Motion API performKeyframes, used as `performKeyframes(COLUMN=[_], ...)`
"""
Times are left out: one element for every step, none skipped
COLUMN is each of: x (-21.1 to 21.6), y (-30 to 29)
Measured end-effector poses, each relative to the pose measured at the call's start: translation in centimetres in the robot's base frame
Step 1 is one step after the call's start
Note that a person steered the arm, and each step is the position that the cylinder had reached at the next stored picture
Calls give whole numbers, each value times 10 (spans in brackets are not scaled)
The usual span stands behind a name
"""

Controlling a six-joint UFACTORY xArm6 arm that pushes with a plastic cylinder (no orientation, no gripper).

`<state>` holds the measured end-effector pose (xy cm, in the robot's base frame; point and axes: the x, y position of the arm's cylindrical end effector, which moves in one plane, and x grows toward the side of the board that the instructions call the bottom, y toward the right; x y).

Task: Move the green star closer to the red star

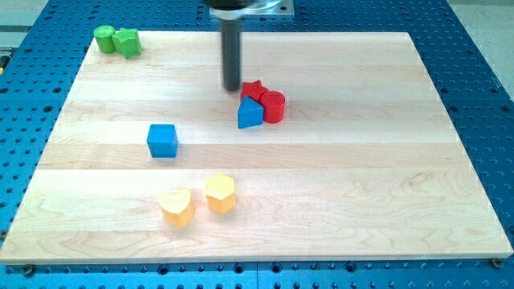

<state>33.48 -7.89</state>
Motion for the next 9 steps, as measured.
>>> performKeyframes(x=[-3,-36,-42,-105,-135,-99,-61,-56,-62], y=[-76,-169,-226,-218,-216,-202,-126,-211,-225])
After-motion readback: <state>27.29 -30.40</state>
